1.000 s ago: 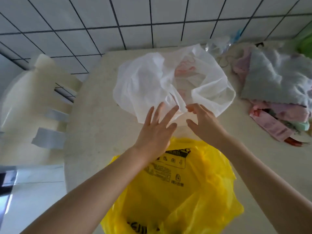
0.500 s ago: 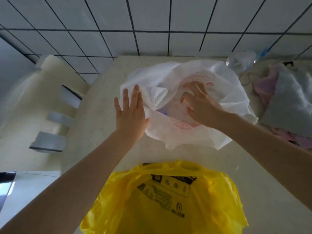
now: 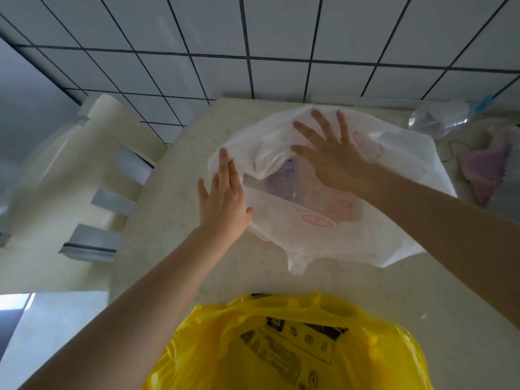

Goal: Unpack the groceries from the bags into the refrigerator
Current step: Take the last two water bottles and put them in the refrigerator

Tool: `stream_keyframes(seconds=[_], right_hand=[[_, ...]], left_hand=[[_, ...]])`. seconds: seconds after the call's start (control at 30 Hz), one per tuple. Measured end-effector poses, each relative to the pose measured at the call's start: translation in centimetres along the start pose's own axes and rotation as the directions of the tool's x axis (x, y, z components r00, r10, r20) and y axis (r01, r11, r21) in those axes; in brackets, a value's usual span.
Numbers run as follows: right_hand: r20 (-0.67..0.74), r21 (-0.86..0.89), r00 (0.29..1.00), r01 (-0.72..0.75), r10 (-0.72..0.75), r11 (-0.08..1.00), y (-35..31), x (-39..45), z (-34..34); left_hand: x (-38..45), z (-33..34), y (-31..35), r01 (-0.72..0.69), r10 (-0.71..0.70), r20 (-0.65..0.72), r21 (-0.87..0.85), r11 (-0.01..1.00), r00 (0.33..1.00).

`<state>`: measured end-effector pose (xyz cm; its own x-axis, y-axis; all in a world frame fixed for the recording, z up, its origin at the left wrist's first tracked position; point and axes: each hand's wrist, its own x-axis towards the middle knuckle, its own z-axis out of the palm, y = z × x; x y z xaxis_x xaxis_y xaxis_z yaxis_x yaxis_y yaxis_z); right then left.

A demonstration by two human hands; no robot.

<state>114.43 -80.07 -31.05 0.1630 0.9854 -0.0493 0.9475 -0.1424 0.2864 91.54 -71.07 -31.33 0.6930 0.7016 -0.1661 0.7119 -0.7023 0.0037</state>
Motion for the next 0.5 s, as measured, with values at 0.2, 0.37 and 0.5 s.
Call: stream_keyframes(seconds=[0.2,0.37,0.5], right_hand=[[0.14,0.095,0.989,-0.054,0.04,0.994,0.5,3.7,0.6],[0.269,0.316,0.963,-0.085,-0.004,0.945,-0.2,5.7,2.0],[0.267,0.435,0.963,-0.146,0.028,0.888,-0.7,6.6,3.0]], left_hand=[[1.2,0.5,-0.4,0.007,-0.019,0.145,0.081,0.997,0.989],[1.1,2.0,-2.1,0.043,-0.069,0.201,0.132,0.99,0.977],[0.8,4.0,-3.5,0.095,-0.114,0.22,0.094,0.991,0.969]])
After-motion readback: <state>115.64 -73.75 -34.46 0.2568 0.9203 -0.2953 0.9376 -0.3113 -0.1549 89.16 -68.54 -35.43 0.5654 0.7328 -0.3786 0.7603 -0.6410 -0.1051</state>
